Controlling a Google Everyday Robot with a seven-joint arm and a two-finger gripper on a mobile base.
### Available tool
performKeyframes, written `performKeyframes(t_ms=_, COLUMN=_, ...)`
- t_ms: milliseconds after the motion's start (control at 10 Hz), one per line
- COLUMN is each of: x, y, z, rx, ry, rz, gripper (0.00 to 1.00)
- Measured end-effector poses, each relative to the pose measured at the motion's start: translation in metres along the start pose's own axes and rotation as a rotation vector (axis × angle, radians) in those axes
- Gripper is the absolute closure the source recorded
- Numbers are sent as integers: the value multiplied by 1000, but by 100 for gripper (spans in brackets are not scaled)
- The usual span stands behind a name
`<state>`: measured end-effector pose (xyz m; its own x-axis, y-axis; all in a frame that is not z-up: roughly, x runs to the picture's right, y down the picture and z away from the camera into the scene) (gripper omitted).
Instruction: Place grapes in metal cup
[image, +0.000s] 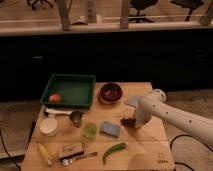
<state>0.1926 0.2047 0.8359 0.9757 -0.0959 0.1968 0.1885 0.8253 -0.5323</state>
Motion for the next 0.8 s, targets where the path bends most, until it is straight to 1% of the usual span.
performKeyframes(t_ms=100, x=0, y=0, z=-3, rx=-4, ry=0, rz=-3, gripper=100)
performKeyframes(t_ms=400, x=0, y=-5, z=-18, rx=7, ry=0, rz=-14, gripper=100)
performKeyframes(t_ms=500, x=-2, y=-8, z=-29, rx=16, ry=2, rz=-26, gripper=100)
performKeyframes(t_ms=800, x=-9, y=-14, z=-45, rx=28, ry=8, rz=-63, gripper=100)
